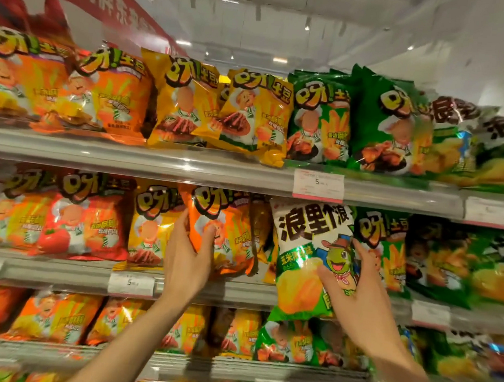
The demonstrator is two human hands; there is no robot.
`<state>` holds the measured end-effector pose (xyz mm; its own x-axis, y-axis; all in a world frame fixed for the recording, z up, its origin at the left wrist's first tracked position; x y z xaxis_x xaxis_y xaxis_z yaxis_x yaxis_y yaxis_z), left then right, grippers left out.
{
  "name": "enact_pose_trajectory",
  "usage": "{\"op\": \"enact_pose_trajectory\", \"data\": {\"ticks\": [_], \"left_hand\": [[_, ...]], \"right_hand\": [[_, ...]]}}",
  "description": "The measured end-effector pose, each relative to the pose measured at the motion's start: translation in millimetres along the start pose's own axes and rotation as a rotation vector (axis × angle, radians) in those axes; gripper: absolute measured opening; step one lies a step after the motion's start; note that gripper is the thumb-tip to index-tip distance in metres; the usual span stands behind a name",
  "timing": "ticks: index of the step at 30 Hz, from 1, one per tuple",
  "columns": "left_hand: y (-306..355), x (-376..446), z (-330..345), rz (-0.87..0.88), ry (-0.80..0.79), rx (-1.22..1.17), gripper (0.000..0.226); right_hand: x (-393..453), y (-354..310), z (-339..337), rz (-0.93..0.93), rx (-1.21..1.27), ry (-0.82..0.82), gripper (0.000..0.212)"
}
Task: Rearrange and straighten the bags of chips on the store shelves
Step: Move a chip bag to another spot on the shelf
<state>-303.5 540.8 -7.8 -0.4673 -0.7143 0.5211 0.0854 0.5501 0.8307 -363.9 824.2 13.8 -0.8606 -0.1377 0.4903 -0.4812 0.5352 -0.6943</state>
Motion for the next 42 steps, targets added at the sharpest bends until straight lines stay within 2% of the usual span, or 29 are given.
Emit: {"op": "enact_pose_trajectory", "data": {"ticks": [6, 8, 11, 13, 15, 17, 19, 21, 25, 28, 34, 39, 42], "left_hand": [[-15.7, 9.7, 34.6, 0.073, -0.086, 0.226, 0.061], [-14.4, 15.2, 32.1, 0.085, -0.125, 0.298, 0.067], [-10.8, 16.2, 18.4, 0.091, -0.052, 0.439, 0.080], [-1.5, 5.8, 5.2, 0.160, 0.002, 0.356, 0.078], [9.4, -10.2, -3.2, 0.310, -0.005, 0.244, 0.061], [23.0, -29.9, -2.7, 0.359, -0.149, 0.136, 0.047], [35.1, -51.3, 5.4, 0.304, -0.362, 0.027, 0.049], [41.8, -68.6, 17.6, 0.229, -0.507, -0.062, 0.060], [54.4, -91.0, 35.6, 0.138, -0.633, -0.200, 0.075], [66.3, -100.9, 47.7, 0.116, -0.643, -0.264, 0.078], [97.3, -120.6, 94.8, 0.139, -0.620, -0.263, 0.080], [143.7, -155.5, 168.8, 0.139, -0.592, -0.276, 0.069], [166.5, -178.3, 219.0, 0.101, -0.576, -0.289, 0.074]], "right_hand": [[-7.9, 17.1, -11.1, 0.059, 0.042, -0.010, 0.089], [-8.2, 20.5, -11.3, 0.076, 0.058, -0.018, 0.089], [-8.0, 21.3, -9.0, 0.103, 0.112, -0.028, 0.090], [-8.5, 21.3, -6.1, 0.122, 0.141, -0.035, 0.091], [-10.4, 22.1, -2.8, 0.144, 0.175, -0.049, 0.087], [-13.9, 22.0, -0.4, 0.154, 0.214, -0.062, 0.081], [-18.9, 19.6, 1.0, 0.164, 0.234, -0.080, 0.079], [-24.8, 16.9, 1.4, 0.171, 0.247, -0.096, 0.075], [-30.6, 18.9, -8.7, 0.159, 0.261, -0.128, 0.063], [-27.4, 27.7, -24.6, 0.157, 0.292, -0.148, 0.060], [-7.6, 72.7, -63.0, 0.121, 0.350, -0.132, 0.077], [23.2, 137.2, -124.4, 0.073, 0.353, -0.103, 0.083], [44.8, 178.3, -161.7, 0.061, 0.349, -0.117, 0.086]]}}
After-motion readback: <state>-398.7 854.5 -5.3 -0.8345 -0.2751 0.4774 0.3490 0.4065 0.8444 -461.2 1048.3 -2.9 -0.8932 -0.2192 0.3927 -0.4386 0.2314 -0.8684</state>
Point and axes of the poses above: each hand's wrist, its own x-axis towards the middle knuckle, its own z-axis out of the palm, y = z × x, the point moved 2 cm from there along x, towards the middle knuckle, and after that the axes turned 4 degrees about y, right-handed, at the moved point
